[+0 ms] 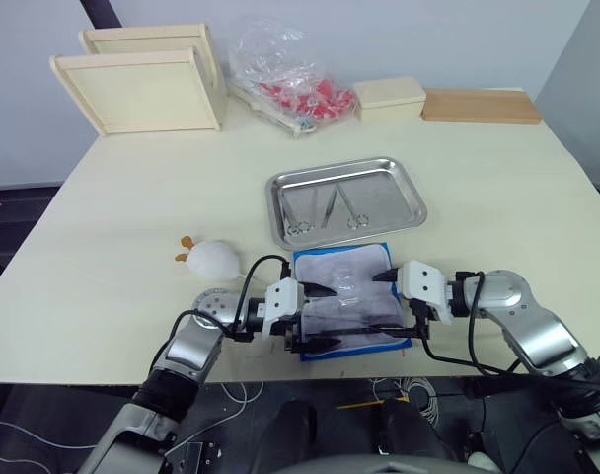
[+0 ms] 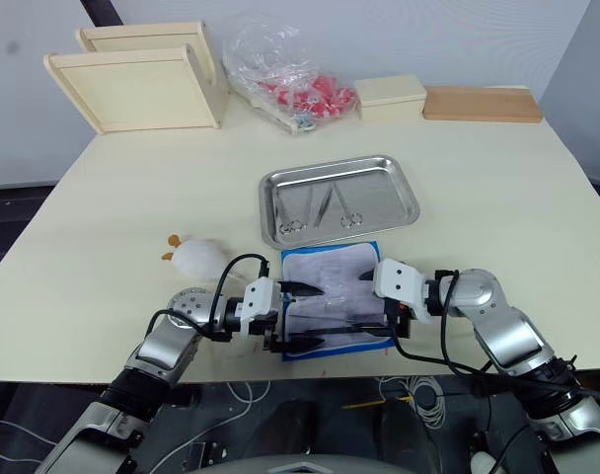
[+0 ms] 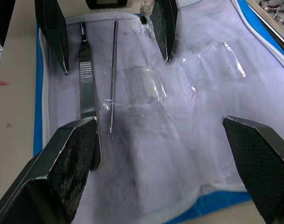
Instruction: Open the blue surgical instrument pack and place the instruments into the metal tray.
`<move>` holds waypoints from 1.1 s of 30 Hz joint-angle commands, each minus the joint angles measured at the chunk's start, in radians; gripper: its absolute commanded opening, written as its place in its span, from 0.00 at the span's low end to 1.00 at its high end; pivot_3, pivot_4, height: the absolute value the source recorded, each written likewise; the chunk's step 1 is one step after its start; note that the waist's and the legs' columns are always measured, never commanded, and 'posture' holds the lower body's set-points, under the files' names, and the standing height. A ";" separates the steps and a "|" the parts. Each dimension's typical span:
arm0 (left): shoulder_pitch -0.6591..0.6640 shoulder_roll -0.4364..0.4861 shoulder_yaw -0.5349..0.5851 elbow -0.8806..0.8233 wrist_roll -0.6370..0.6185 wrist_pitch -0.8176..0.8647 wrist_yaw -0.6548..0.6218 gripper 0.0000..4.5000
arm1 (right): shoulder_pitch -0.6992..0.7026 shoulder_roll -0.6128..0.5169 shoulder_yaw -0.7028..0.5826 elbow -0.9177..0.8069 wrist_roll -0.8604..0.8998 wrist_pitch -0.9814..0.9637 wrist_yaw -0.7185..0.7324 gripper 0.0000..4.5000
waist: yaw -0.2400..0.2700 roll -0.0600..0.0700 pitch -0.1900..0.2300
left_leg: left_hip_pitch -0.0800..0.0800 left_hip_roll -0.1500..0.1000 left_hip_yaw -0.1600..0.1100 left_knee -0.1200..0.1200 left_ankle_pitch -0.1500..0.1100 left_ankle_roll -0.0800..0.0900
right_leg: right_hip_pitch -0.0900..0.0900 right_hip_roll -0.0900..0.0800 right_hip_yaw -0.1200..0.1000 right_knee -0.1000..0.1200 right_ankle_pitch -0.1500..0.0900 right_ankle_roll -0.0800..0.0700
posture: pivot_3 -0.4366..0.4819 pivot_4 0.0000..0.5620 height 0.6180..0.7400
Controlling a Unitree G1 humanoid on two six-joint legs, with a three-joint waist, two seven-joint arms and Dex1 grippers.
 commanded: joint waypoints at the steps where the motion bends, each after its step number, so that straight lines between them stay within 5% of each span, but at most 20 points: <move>1: 0.036 0.027 -0.045 0.077 0.083 0.040 0.008 1.00 | -0.018 0.000 0.004 0.003 -0.022 -0.001 -0.012 0.99 | 0.000 0.000 0.000 | 0.000 0.000 0.000 0.000 0.000 0.000 | 0.000 0.000 0.000 0.000 0.000 0.000 | 0.48 0.27 1.00; 10: 0.046 0.032 -0.042 0.072 0.080 0.042 0.012 1.00 | -0.012 0.008 0.027 0.041 -0.066 -0.007 -0.024 0.99 | -0.001 0.000 -0.001 | 0.001 0.000 0.000 0.000 0.000 0.000 | 0.000 0.001 0.000 0.001 0.000 0.000 | 0.48 0.27 1.00; 18: 0.055 0.036 -0.042 0.061 0.078 0.046 0.014 1.00 | 0.003 -0.010 0.055 0.050 -0.052 -0.032 0.048 0.14 | -0.003 -0.001 -0.002 | 0.002 0.000 0.000 0.000 0.000 0.000 | 0.001 0.001 0.001 0.001 0.000 0.000 | 0.48 0.27 1.00; 20: 0.056 0.035 -0.041 0.061 0.080 0.046 0.014 1.00 | 0.002 -0.003 0.061 0.065 -0.057 -0.040 0.050 0.01 | -0.003 -0.002 -0.003 | 0.002 0.000 0.000 0.000 0.000 0.000 | 0.001 0.001 0.001 0.001 0.000 0.000 | 0.48 0.27 1.00; 33: 0.061 0.035 -0.038 0.061 0.081 0.045 0.021 1.00 | 0.016 -0.016 0.021 0.058 -0.013 -0.083 0.079 0.01 | -0.003 -0.002 -0.005 | 0.002 0.000 0.000 0.000 0.000 0.000 | 0.001 0.002 0.001 0.002 0.000 0.000 | 0.48 0.27 1.00</move>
